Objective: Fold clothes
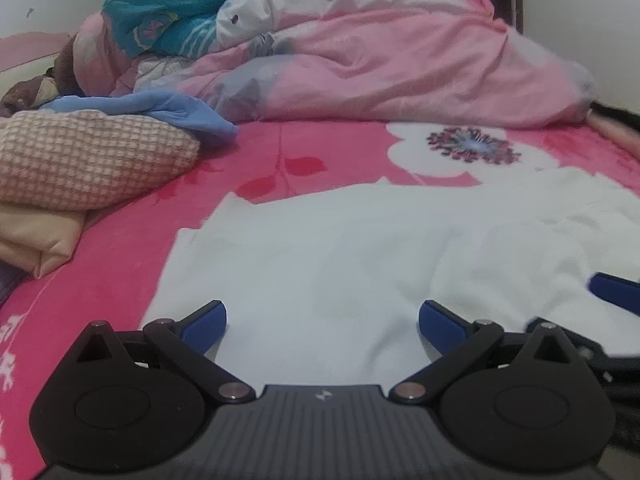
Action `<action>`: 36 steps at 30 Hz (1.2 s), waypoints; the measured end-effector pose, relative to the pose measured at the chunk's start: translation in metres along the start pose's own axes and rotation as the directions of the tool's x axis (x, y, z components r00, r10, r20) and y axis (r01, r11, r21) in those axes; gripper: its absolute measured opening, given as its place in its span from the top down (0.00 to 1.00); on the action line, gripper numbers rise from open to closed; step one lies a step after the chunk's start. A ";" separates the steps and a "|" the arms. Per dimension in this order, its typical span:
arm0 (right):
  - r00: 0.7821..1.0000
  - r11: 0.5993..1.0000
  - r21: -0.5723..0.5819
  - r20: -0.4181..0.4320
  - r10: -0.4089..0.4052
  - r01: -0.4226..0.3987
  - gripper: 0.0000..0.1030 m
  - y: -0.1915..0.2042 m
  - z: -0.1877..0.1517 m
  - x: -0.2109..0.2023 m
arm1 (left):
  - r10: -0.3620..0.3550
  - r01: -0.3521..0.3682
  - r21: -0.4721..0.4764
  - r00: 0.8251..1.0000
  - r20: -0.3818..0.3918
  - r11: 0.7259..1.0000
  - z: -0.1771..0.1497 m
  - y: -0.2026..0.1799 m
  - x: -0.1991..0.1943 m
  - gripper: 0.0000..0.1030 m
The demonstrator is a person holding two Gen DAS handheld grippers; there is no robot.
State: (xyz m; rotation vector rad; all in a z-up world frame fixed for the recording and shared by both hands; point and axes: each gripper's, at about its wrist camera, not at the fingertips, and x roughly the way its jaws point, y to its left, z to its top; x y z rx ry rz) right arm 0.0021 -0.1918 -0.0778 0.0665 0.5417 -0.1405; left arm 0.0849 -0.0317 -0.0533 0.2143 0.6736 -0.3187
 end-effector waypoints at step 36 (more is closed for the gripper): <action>1.000 1.000 0.000 0.005 -0.001 0.001 0.29 0.000 -0.001 0.000 | -0.160 0.180 -0.356 0.984 0.083 0.917 -0.134 0.073 -0.121 0.00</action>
